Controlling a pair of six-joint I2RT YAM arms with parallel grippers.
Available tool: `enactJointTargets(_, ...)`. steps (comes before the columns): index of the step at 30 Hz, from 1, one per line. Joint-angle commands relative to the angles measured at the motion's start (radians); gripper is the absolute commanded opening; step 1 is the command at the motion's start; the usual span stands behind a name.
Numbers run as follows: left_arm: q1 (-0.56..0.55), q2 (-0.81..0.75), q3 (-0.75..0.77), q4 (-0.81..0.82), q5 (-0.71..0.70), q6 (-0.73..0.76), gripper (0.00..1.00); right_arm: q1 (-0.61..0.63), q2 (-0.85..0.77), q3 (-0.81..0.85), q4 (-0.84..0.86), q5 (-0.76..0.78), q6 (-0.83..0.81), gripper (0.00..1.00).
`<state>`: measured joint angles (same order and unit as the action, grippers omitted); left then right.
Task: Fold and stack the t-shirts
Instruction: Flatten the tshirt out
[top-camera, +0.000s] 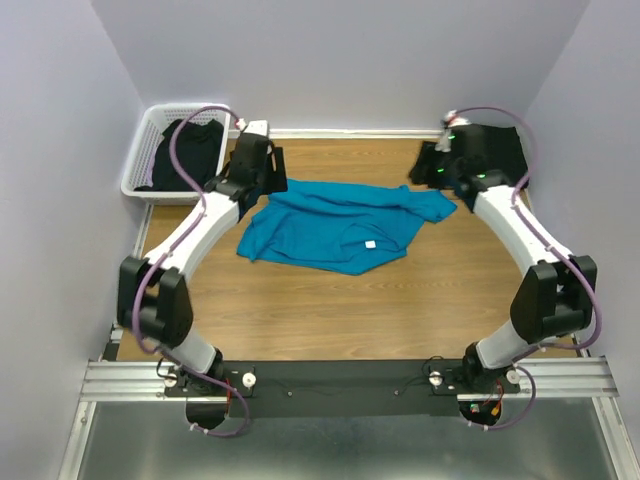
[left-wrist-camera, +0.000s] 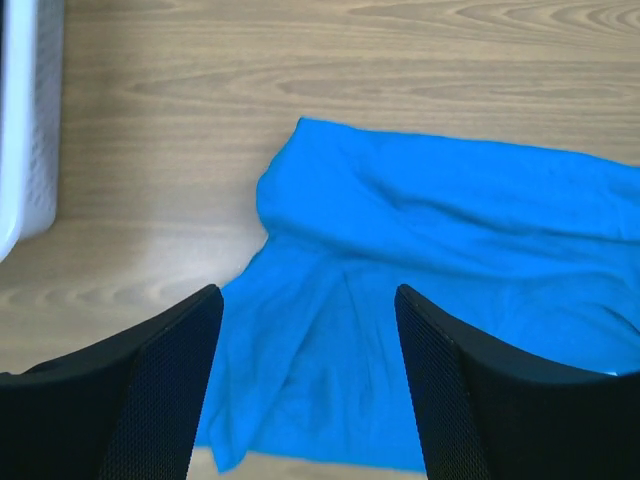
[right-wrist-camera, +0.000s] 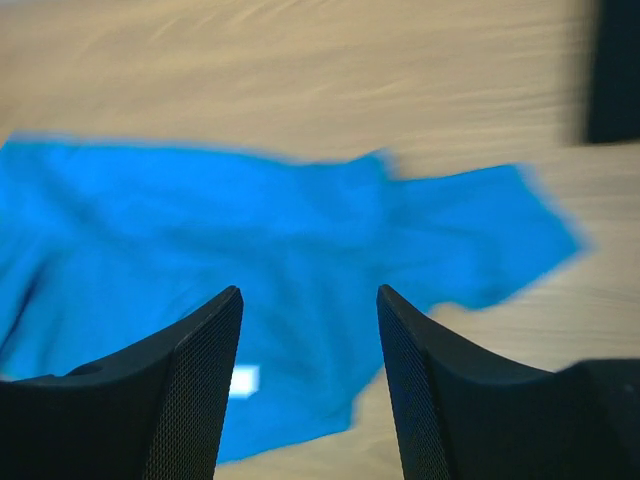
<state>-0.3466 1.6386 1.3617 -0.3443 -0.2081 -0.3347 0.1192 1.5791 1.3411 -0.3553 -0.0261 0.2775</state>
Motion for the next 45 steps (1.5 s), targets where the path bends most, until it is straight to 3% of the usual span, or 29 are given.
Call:
enactJointTargets(1,0.029,-0.187,-0.141,0.059,0.041,-0.072,0.78,0.172,-0.01,-0.075,0.019,-0.118,-0.014,0.64)
enactJointTargets(8,0.077,-0.489,-0.453,0.102,0.036,-0.142,0.73,0.43,0.148,-0.129,0.07,-0.173,0.0,0.58)
enactJointTargets(15,0.08,-0.621,-0.619,0.09,0.042,-0.219,0.73,0.444,0.269,-0.18,0.093,-0.169,0.051,0.57)
enactJointTargets(20,0.081,-0.697,-0.691,0.103,0.021,-0.24,0.73,0.381,0.263,-0.279,0.093,-0.189,0.045,0.57)
enactJointTargets(26,0.081,-0.714,-0.705,0.096,0.001,-0.25,0.73,0.191,0.211,-0.394,0.082,-0.186,0.046,0.57)
enactJointTargets(30,0.083,-0.711,-0.719,0.105,0.022,-0.254,0.73,0.05,0.145,-0.422,0.047,-0.088,0.045,0.57)
enactJointTargets(32,0.083,-0.694,-0.733,0.116,0.061,-0.251,0.73,0.05,0.084,-0.401,0.009,-0.057,0.008,0.57)
enactJointTargets(34,0.081,-0.668,-0.751,0.125,0.111,-0.242,0.71,0.059,0.038,-0.378,0.004,-0.138,0.014,0.57)
enactJointTargets(41,0.032,-0.566,-0.77,0.133,0.303,-0.211,0.7,0.342,-0.068,-0.344,0.006,-0.193,0.084,0.57)
enactJointTargets(45,-0.04,-0.572,-0.788,0.131,0.32,-0.248,0.7,0.513,-0.067,-0.379,0.006,-0.224,0.152,0.57)
